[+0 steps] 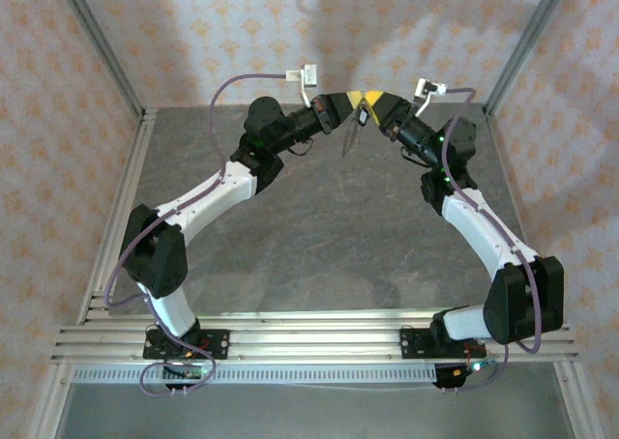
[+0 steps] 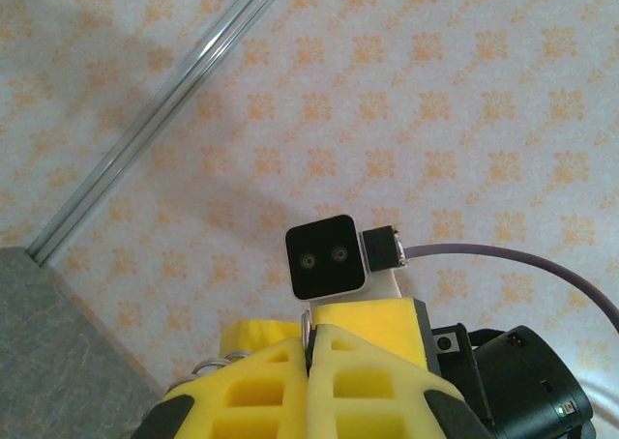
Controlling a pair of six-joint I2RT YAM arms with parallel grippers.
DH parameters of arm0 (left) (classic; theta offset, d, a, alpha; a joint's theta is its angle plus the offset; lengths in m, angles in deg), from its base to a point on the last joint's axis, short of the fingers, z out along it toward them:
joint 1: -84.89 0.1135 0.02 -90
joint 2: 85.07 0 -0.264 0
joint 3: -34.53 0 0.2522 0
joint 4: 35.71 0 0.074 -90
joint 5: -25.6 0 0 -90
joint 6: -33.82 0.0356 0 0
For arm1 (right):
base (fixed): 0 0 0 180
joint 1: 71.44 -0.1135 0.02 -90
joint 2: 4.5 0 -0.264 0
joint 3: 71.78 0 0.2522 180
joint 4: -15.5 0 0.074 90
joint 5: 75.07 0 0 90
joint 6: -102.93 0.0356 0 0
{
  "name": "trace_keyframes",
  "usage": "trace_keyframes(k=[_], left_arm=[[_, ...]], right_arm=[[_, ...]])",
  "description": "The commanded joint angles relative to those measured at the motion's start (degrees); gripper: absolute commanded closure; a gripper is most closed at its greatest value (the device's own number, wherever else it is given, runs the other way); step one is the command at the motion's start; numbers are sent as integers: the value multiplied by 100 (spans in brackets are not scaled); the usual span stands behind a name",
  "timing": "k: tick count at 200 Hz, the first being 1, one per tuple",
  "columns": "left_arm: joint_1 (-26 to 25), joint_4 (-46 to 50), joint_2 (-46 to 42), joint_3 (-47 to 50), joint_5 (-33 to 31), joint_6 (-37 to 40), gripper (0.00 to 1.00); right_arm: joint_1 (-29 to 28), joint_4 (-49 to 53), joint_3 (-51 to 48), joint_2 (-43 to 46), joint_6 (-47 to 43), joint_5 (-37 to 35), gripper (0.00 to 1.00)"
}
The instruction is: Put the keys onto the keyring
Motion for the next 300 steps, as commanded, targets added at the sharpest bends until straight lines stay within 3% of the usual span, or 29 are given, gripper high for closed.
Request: trace_keyframes(k=[1,76,187,253,300], left_arm=[[-37,-355,-139,-4,-82,-47,100],[-40,-293,-173,22,-73,0,100],[-40,-261,-88,-4,-82,6,100],[-46,-206,-25,-66,-91,27,100],[-44,-206,-16,-82,-99,22,100]], right_arm=[[-32,-248,228,102,-68,-83,70],[-32,4,281,263,-311,-410,69],[-55,-107,316,232,-166,-170,78],[-228,32,330,208,-285,-77,79],[-223,206,294,218,-394,-81,99]])
